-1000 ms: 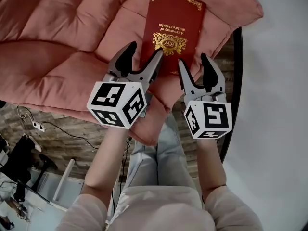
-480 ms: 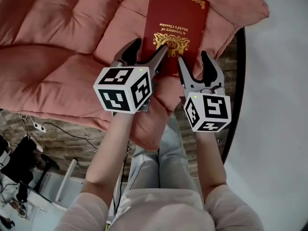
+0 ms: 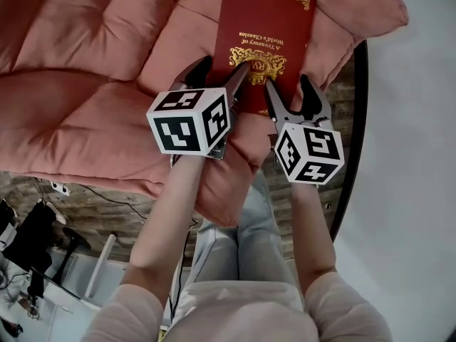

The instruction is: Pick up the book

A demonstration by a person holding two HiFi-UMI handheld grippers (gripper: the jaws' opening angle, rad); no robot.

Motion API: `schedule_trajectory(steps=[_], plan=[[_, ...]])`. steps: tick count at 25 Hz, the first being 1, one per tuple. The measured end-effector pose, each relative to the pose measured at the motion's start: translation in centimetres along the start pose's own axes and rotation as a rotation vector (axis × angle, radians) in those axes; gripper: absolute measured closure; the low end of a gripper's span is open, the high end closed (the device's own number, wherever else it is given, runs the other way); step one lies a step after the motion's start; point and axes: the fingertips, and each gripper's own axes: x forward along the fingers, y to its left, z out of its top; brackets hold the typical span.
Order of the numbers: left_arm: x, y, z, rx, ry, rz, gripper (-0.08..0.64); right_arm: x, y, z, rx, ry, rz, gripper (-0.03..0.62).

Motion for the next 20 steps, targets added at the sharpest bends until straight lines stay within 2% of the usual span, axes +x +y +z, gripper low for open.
schedule_trajectory(steps=[4, 9, 16, 20], plan=[[0.7, 0.2, -0.4, -0.02, 0.019, -0.009, 0.249, 0.6, -0.2, -1.0, 0.028, 0.038, 0.005, 0.265], [1.7, 0.4, -1.6, 0.013, 0.061, 0.0, 0.249, 1.3, -0.3, -1.6, 0.08, 0.064, 0.035, 0.259], [2.6, 0.7, -2.3, -0.051, 0.082, -0.027, 0.249, 2.2, -0.5, -2.3, 0.116, 0.112, 0.049, 0.256], [2.7, 0.6, -2.3, -0.027, 0.076, -0.022, 0.249, 2.4, -0.5, -2.3, 0.122, 0.114, 0.044, 0.256]])
